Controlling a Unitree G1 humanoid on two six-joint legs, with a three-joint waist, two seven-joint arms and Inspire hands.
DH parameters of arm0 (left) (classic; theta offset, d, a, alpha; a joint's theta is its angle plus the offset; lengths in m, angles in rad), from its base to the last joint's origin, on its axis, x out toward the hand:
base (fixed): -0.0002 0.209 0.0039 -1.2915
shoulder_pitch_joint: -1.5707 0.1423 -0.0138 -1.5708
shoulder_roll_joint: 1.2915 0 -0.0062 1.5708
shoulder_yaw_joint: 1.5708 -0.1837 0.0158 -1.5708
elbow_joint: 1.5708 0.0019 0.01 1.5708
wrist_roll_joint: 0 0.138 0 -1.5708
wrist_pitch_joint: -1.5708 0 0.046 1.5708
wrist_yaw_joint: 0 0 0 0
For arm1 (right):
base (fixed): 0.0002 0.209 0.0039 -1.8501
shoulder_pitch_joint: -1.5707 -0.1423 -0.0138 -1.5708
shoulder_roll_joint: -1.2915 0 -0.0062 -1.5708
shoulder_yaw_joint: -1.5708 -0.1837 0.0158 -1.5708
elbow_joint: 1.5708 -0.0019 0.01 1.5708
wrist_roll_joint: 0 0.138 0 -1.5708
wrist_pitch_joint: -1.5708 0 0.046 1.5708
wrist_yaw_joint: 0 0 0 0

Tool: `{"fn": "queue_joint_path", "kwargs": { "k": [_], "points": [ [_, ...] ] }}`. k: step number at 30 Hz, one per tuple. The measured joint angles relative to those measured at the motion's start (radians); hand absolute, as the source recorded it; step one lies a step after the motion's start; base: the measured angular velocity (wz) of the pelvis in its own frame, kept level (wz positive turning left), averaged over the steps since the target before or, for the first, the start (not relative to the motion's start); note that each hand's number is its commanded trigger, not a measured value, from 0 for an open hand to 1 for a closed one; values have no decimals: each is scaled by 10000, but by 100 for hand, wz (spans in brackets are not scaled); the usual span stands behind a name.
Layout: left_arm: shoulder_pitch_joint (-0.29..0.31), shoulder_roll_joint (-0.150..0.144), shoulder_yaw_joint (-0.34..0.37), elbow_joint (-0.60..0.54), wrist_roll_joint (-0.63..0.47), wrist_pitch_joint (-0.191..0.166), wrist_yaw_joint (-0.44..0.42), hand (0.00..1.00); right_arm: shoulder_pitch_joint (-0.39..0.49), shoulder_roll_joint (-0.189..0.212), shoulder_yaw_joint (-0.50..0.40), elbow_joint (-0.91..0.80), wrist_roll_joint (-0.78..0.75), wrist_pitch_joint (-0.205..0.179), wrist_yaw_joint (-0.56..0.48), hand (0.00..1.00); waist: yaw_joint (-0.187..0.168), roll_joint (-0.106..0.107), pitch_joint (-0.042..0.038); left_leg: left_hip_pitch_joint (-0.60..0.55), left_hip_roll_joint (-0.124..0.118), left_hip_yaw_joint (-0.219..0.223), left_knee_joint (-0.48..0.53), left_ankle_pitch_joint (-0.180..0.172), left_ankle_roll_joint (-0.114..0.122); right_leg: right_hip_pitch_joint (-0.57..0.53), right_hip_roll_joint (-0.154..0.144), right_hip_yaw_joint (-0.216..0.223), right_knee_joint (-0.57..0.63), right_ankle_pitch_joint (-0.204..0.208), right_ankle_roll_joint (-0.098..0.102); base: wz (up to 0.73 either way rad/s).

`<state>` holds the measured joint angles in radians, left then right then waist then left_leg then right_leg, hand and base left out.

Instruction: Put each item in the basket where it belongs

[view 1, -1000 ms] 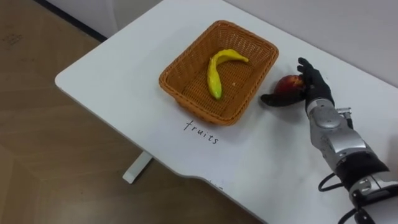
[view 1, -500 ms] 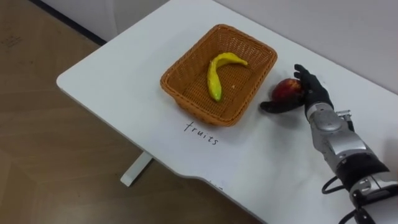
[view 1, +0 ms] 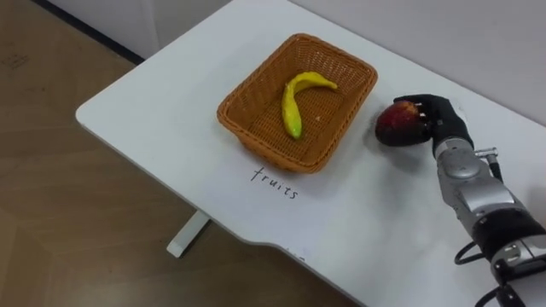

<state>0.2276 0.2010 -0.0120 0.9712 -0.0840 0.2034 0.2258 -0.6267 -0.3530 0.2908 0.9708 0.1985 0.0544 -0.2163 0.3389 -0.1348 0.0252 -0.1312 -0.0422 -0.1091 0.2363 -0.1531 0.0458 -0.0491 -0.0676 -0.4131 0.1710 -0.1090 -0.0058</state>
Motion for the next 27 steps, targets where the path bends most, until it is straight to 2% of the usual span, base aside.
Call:
{"fn": "queue_joint_path", "kwargs": {
  "k": [13, 27],
  "points": [
    [-1, 13, 0, -8, 0, 2, 0, 0, 1, 30, 13, 2, 12, 135, 270, 100, 0, -3, -1, -27, 0, 5, 17, -1, -1, 5, -2, -6, 5, 23, -11, 0],
    [0, 28, 96, -68, 103, -140, 63, 0, 9, 39, -116, -72, 11, 120, 775, 100, -136, -74, -51, 56, 7, -7, 16, 3, 3, 70, 3, 18, -10, 55, -21, -1]
  ]
}}
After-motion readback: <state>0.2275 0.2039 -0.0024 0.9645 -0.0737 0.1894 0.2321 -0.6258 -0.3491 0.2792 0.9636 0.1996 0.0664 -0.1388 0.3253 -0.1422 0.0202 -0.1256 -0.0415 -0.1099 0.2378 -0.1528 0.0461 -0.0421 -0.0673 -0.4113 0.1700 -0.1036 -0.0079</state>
